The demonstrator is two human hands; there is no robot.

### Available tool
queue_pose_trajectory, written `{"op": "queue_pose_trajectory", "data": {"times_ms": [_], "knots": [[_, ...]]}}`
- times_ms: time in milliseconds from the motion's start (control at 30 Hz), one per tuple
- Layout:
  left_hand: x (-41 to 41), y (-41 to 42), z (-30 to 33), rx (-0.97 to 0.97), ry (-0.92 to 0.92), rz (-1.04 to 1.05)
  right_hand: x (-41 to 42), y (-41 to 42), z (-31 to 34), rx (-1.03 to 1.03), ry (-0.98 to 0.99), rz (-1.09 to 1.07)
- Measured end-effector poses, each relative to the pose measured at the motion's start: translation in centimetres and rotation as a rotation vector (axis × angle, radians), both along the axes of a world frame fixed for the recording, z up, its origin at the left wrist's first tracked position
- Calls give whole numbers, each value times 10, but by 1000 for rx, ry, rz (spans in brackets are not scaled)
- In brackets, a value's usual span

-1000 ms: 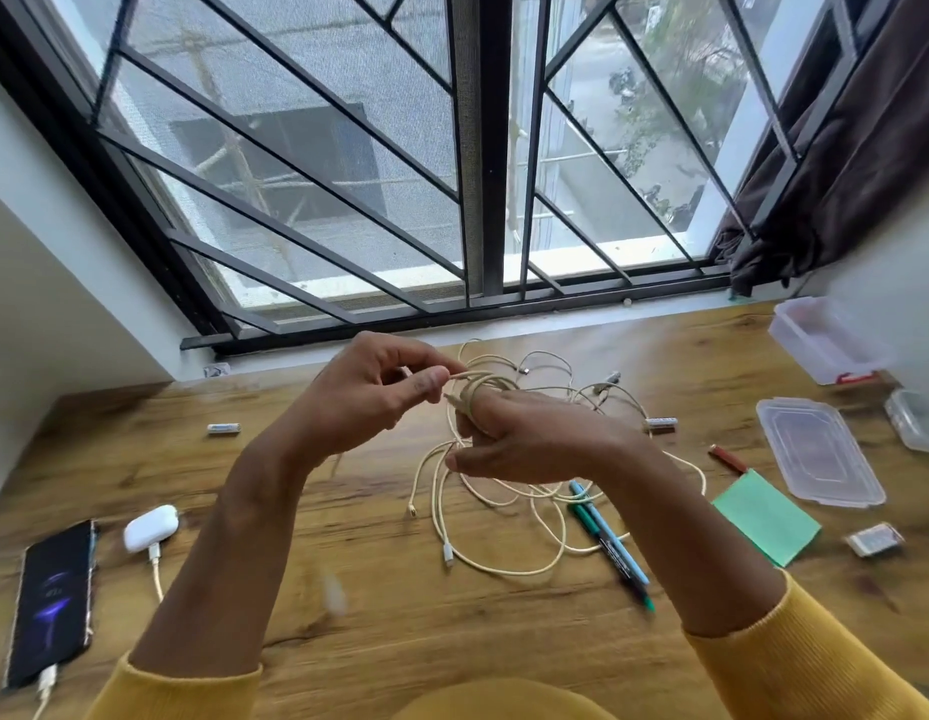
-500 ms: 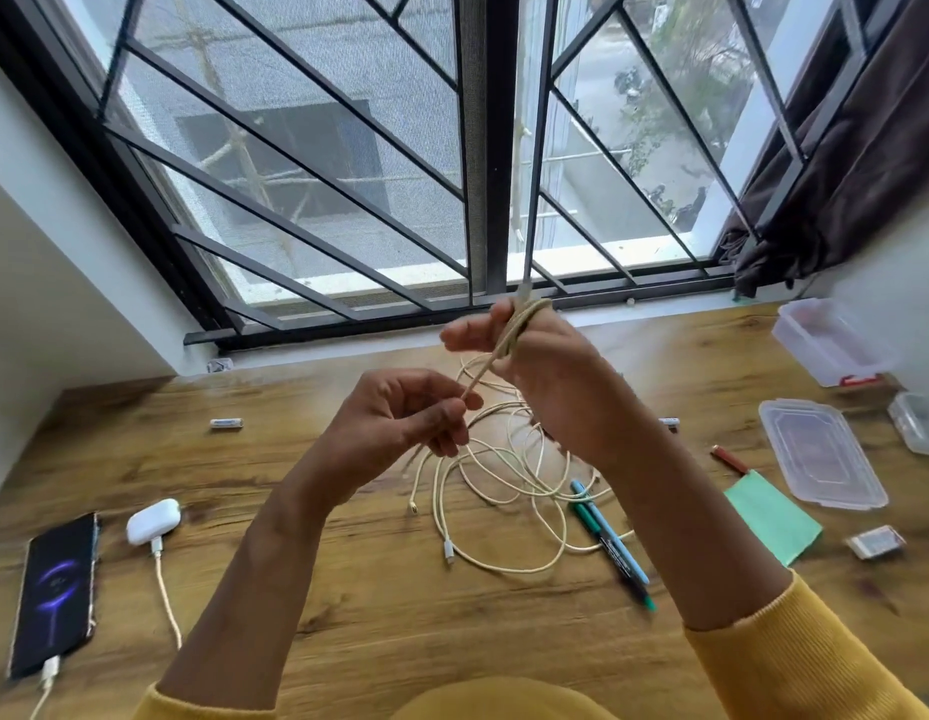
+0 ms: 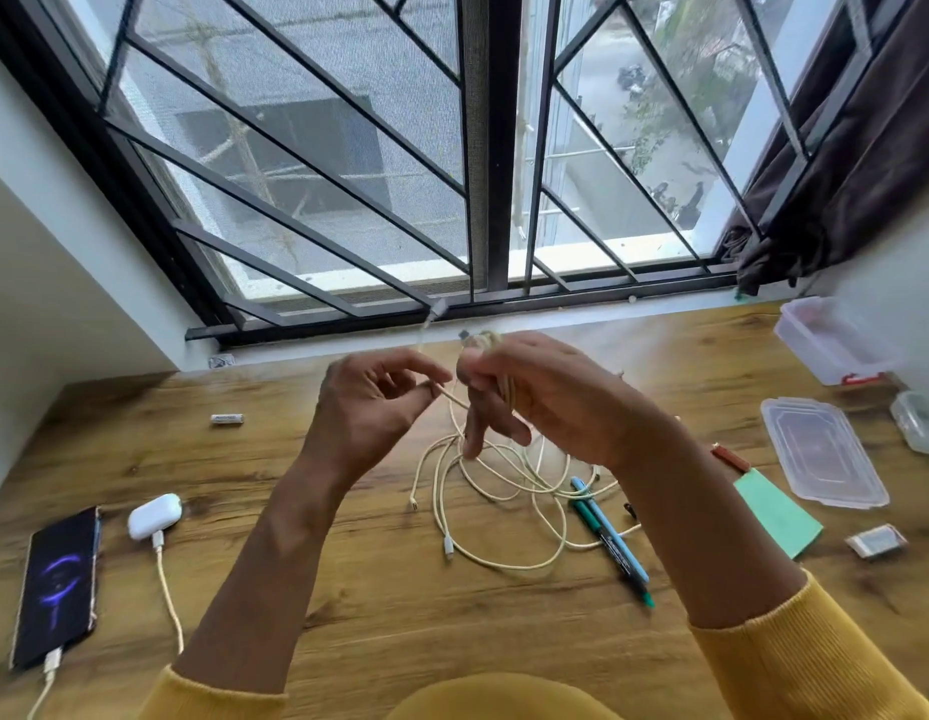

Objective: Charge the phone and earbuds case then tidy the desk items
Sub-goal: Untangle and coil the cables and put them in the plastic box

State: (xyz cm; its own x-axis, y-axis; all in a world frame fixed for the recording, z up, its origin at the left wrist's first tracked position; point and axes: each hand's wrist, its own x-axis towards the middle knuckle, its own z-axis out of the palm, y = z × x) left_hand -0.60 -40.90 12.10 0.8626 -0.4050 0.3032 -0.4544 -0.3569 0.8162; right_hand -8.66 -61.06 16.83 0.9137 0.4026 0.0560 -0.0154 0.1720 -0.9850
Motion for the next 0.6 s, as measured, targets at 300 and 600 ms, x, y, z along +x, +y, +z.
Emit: {"op": "queue_pose_trajectory", "data": {"times_ms": [300, 600], "knots": [[-8, 4, 13, -270, 261, -163, -2, 12, -12, -360, 60, 260], [-10, 15, 9, -332, 395, -107, 1, 15, -35, -212, 107, 31]]}}
